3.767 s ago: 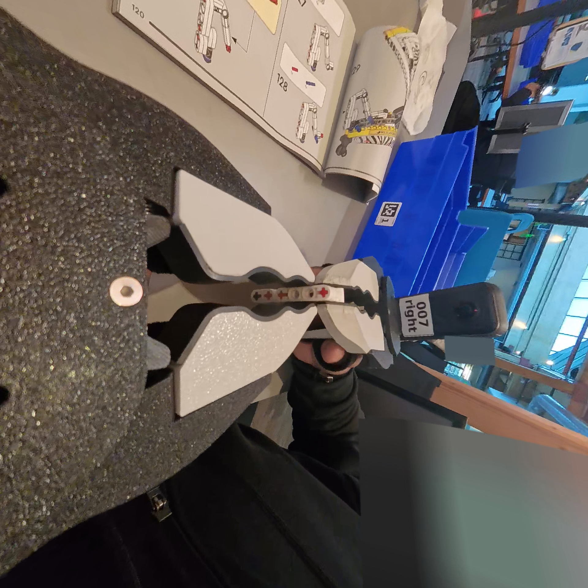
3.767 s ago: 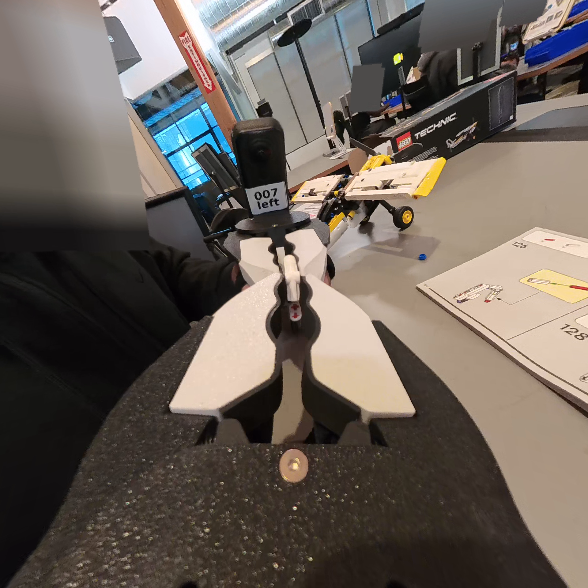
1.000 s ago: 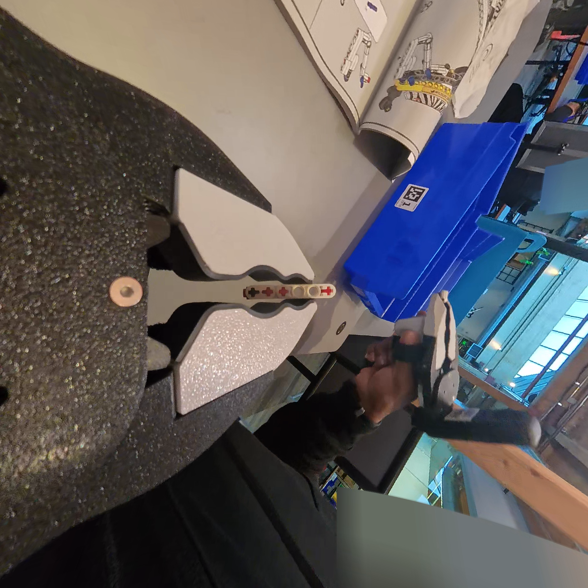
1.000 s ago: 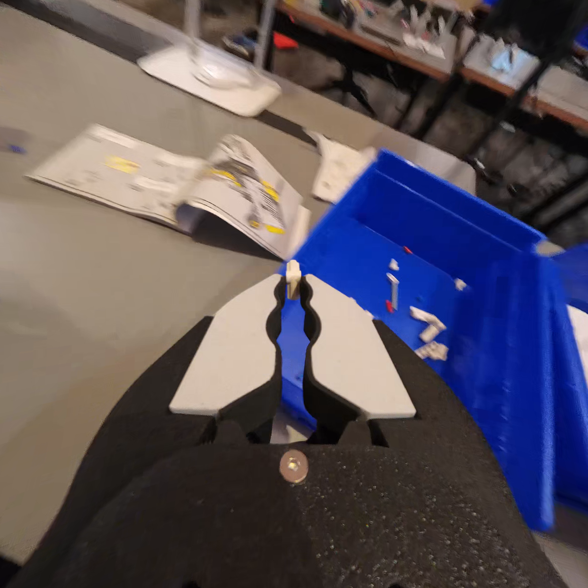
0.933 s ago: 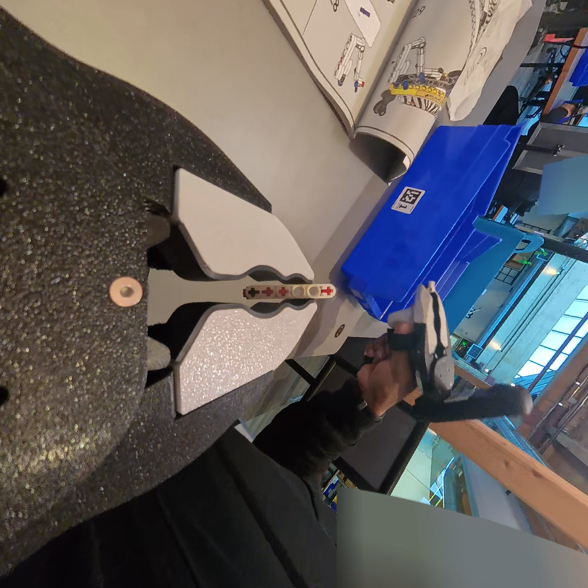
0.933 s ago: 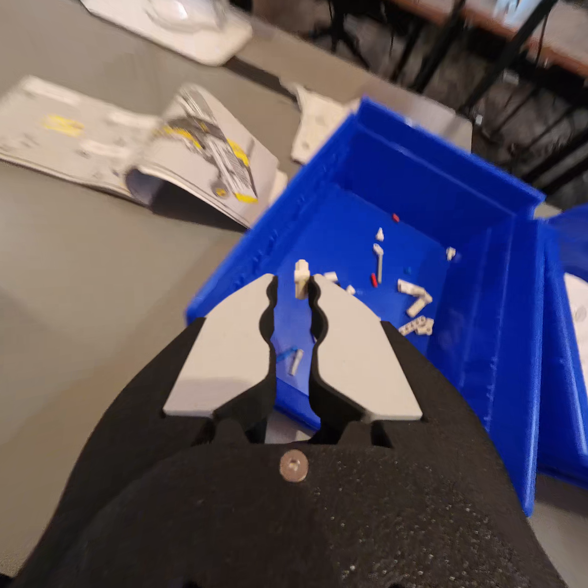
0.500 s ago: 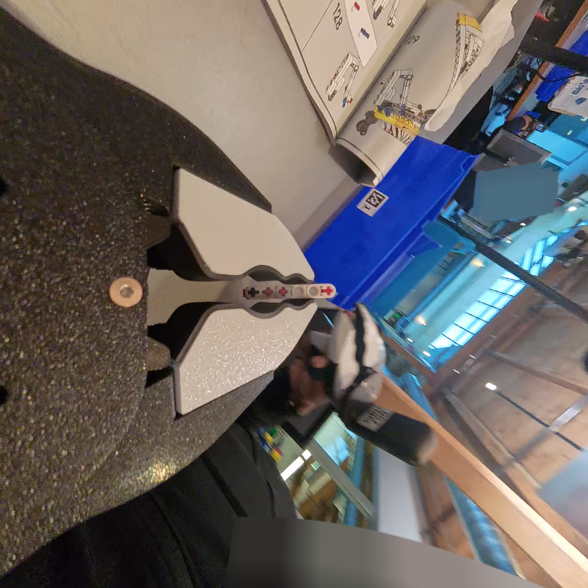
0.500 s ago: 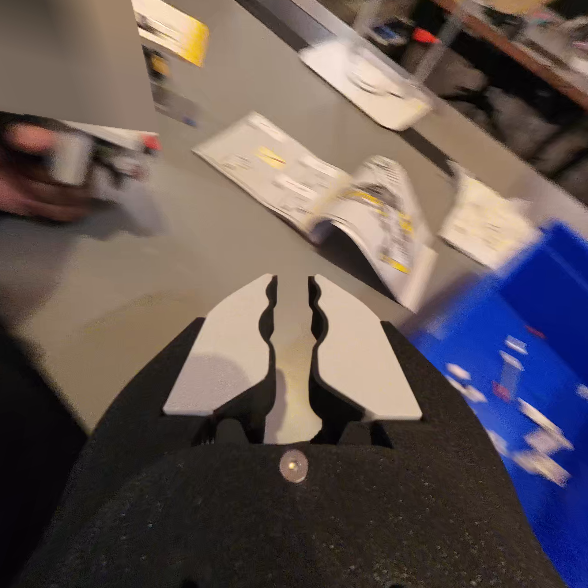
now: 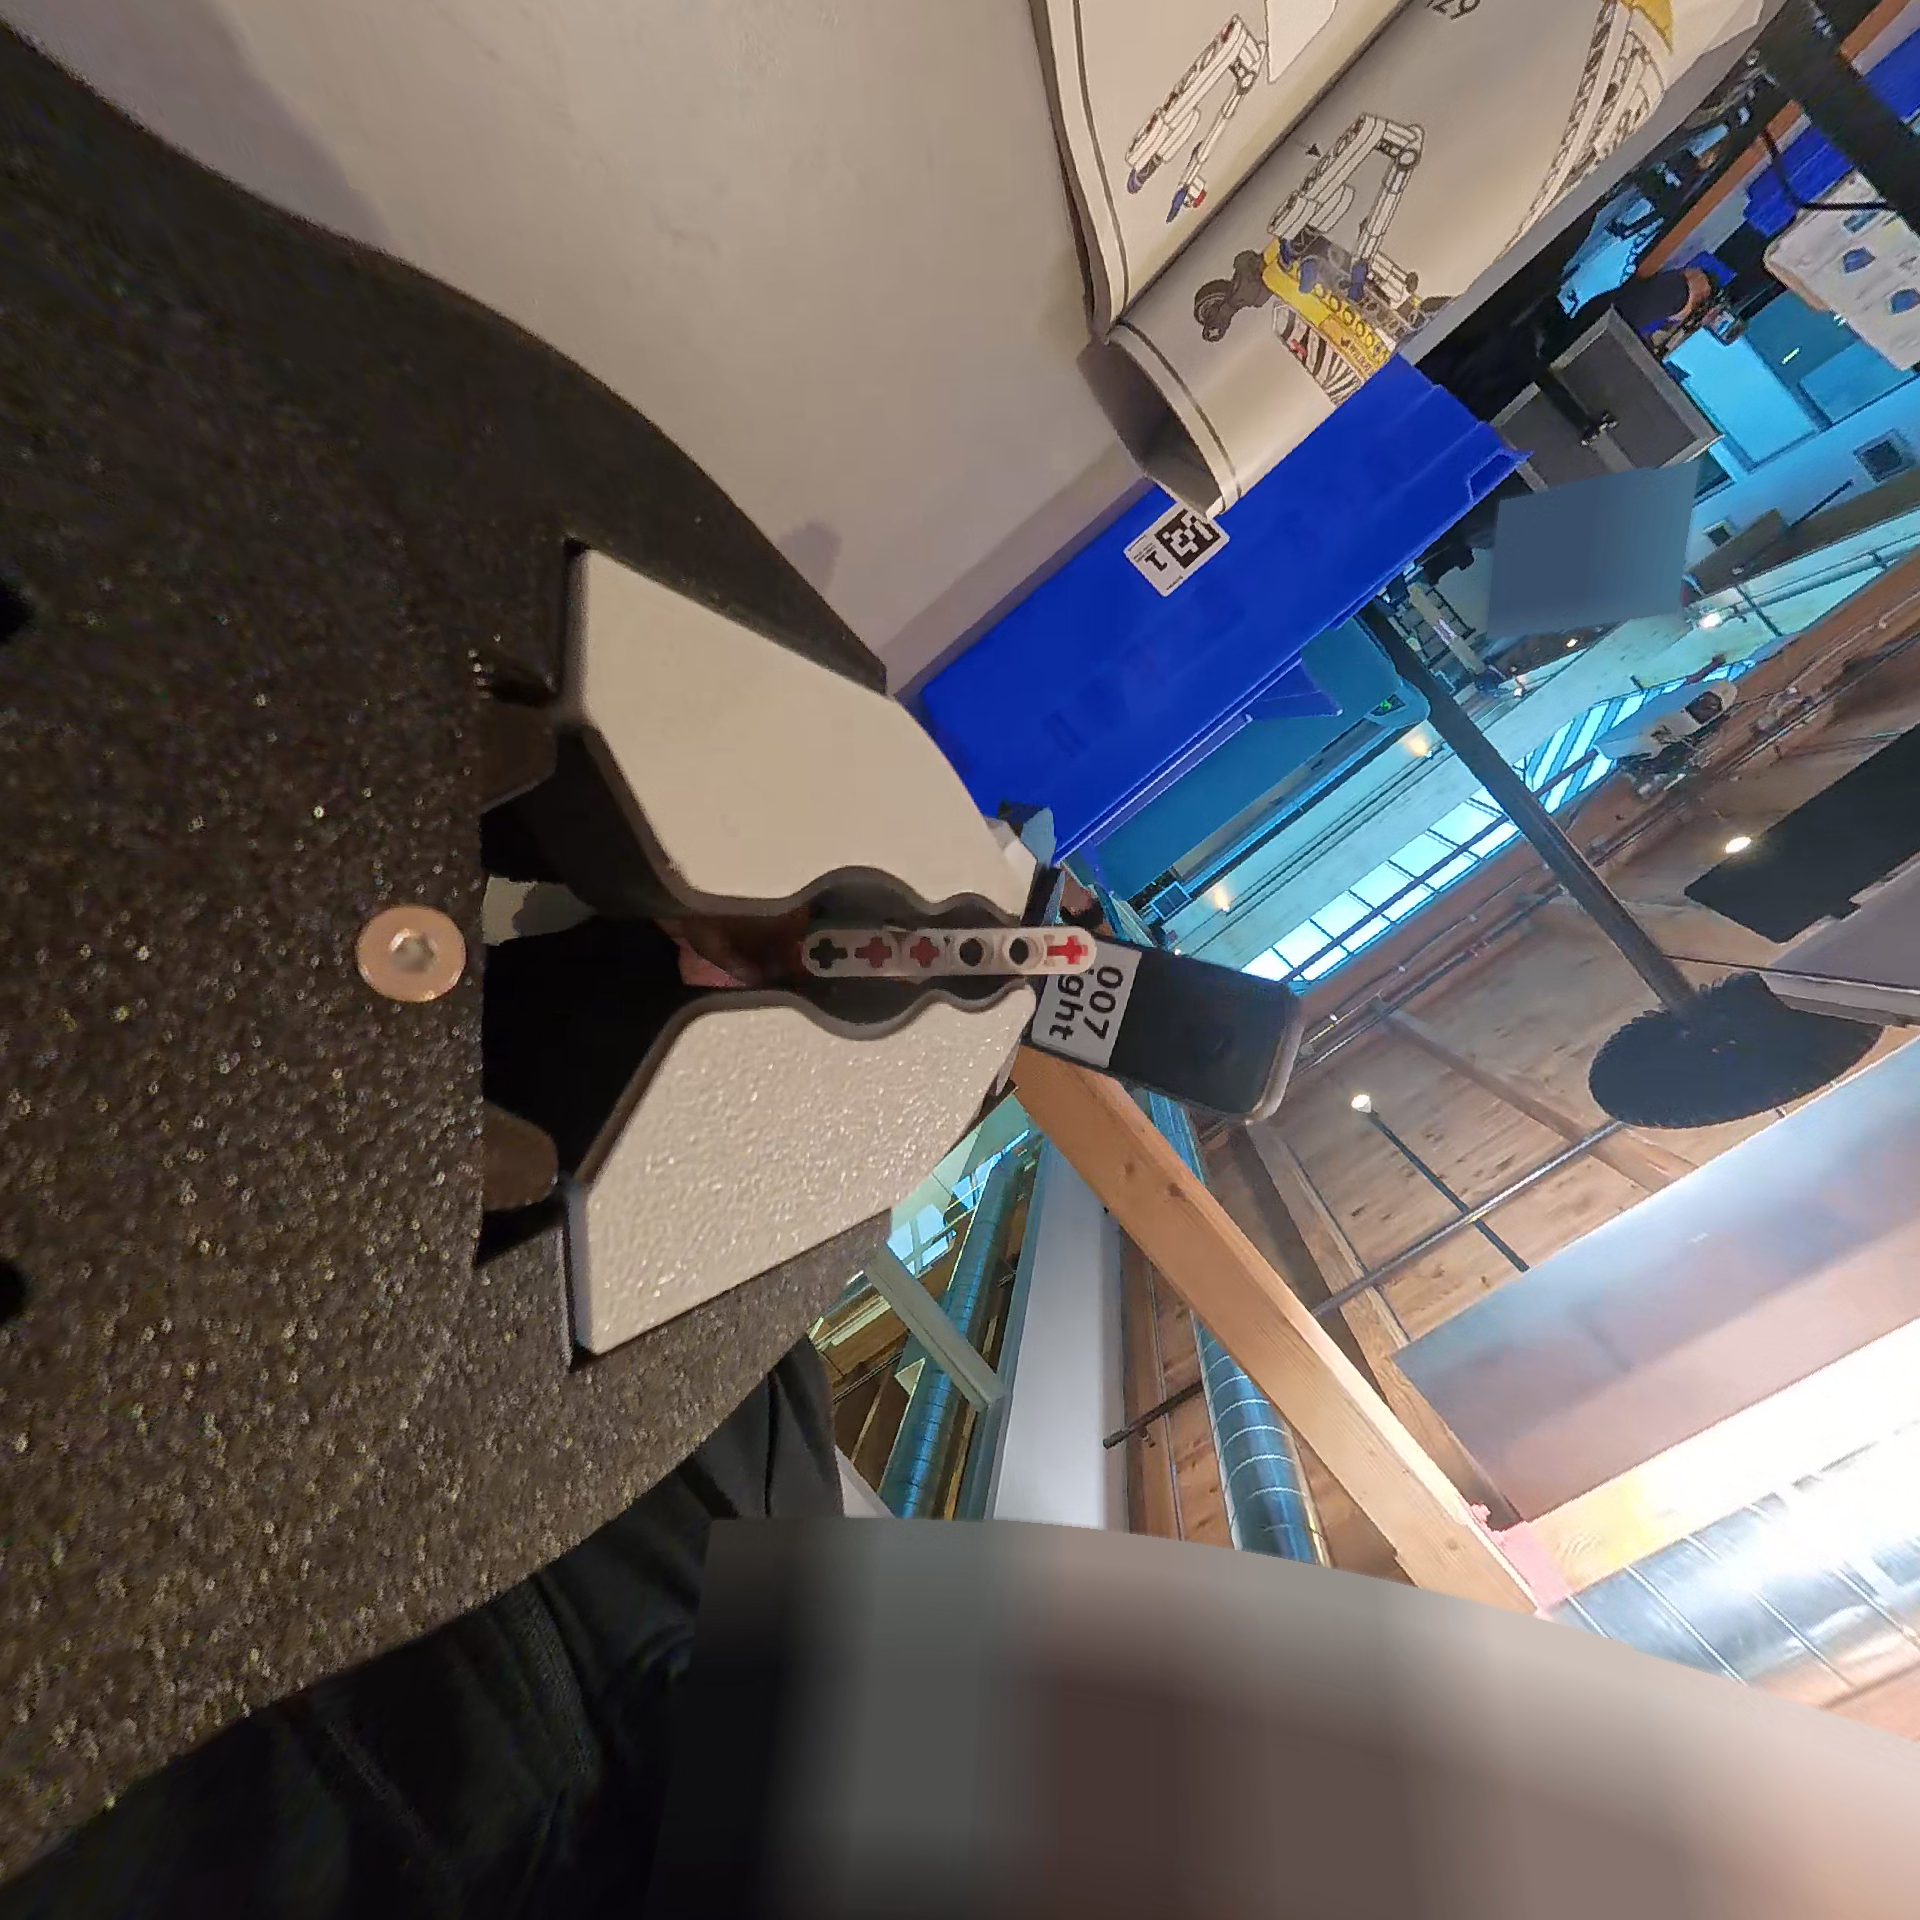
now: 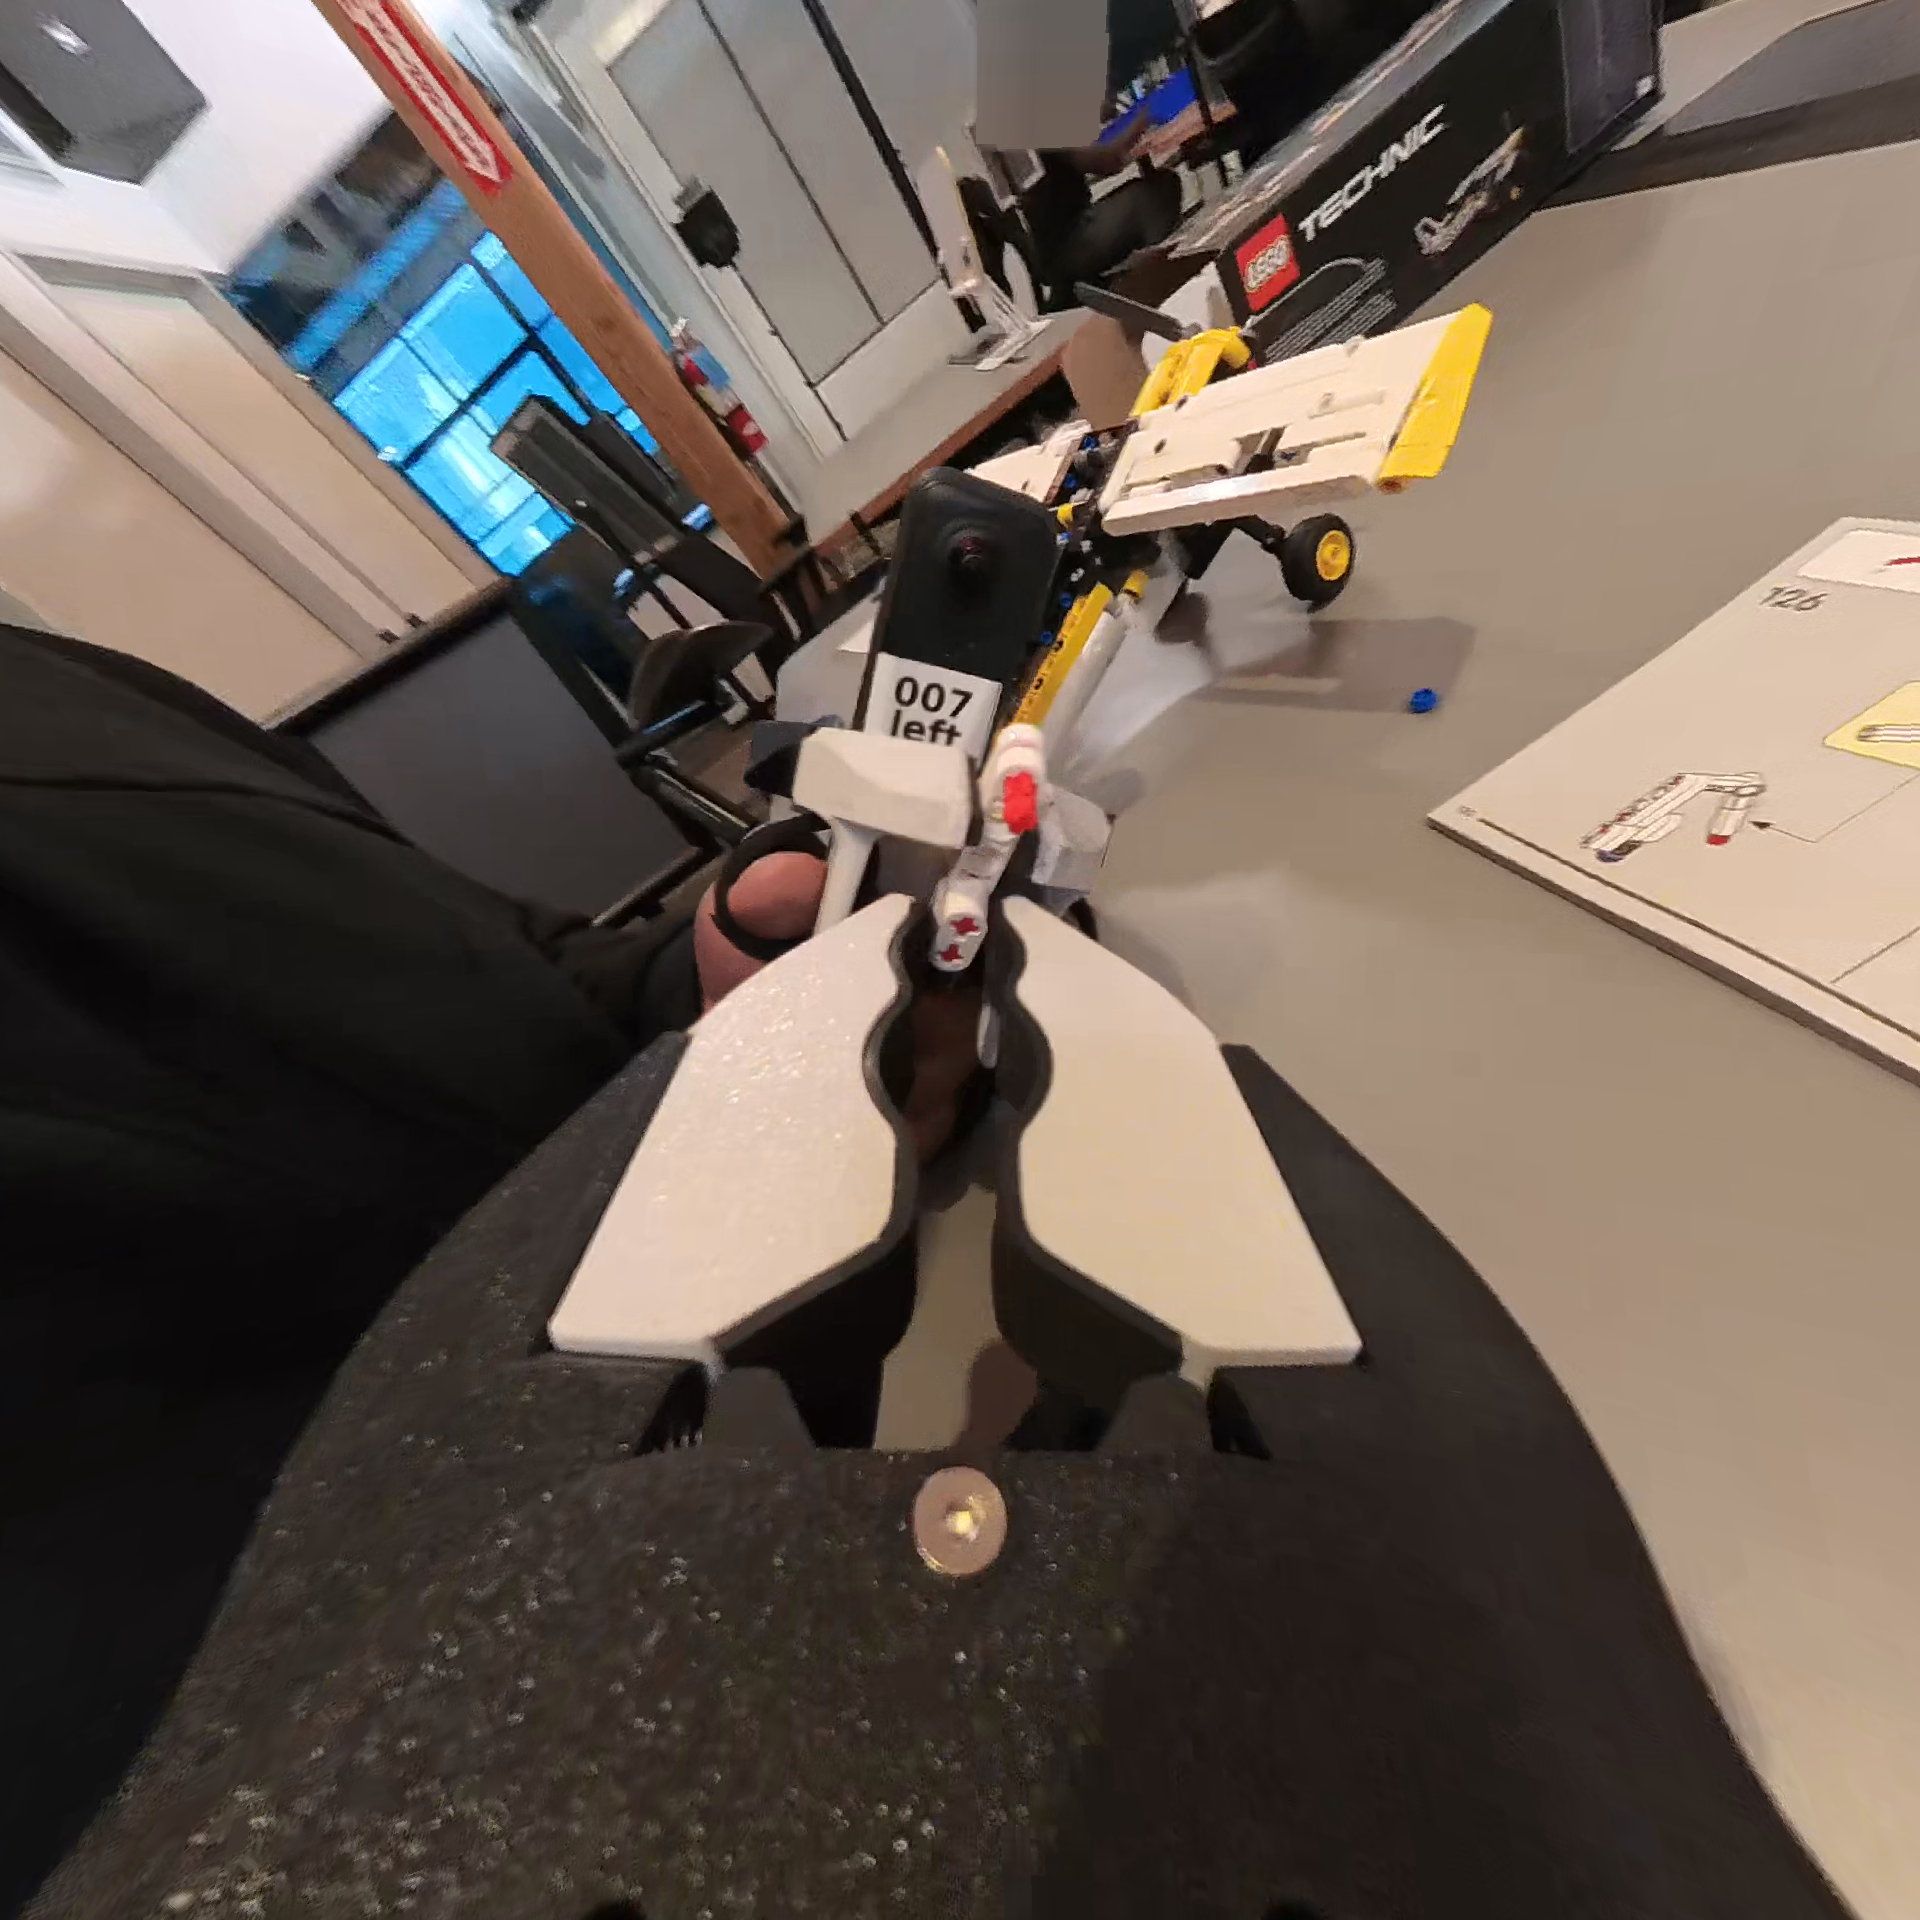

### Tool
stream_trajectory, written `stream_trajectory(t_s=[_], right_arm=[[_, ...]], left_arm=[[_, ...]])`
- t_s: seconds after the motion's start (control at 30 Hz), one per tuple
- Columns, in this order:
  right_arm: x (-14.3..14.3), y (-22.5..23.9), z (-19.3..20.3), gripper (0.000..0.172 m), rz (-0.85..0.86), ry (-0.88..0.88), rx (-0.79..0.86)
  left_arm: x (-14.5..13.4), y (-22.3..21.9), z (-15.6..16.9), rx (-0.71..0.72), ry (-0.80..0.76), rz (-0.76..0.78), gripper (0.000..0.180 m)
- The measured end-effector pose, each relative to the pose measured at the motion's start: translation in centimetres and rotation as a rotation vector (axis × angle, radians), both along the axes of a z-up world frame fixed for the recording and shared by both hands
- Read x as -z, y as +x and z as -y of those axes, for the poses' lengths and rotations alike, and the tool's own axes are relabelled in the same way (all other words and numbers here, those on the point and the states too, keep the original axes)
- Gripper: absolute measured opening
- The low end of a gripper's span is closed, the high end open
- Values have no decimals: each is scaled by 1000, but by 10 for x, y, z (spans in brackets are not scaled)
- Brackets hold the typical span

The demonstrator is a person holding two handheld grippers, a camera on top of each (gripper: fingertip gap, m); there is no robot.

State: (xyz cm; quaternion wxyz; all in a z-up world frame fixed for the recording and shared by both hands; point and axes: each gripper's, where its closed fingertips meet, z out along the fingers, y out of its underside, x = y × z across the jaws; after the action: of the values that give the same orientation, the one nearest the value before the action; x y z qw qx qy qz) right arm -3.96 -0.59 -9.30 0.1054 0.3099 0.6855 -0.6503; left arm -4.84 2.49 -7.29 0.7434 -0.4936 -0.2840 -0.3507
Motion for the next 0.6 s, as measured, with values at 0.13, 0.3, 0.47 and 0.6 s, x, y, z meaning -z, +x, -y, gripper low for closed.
stream_trajectory(t_s=[0.13, 0.3, 0.47, 0.6], right_arm=[[5, 1, -3, 9, 1, -12, -23], [12, 2, -8, 8, 44, -73, -17], [13, 2, -17, 8, 61, -107, -8], [14, 1, -21, 7, 58, -100, 5]], left_arm=[[6, 2, -2, 25, -83, -37, 8], [15, 2, -2, 14, -197, -73, 9], [20, 2, -2, 16, -233, -52, 8], [22, 2, -4, 28, -252, -50, 8]])
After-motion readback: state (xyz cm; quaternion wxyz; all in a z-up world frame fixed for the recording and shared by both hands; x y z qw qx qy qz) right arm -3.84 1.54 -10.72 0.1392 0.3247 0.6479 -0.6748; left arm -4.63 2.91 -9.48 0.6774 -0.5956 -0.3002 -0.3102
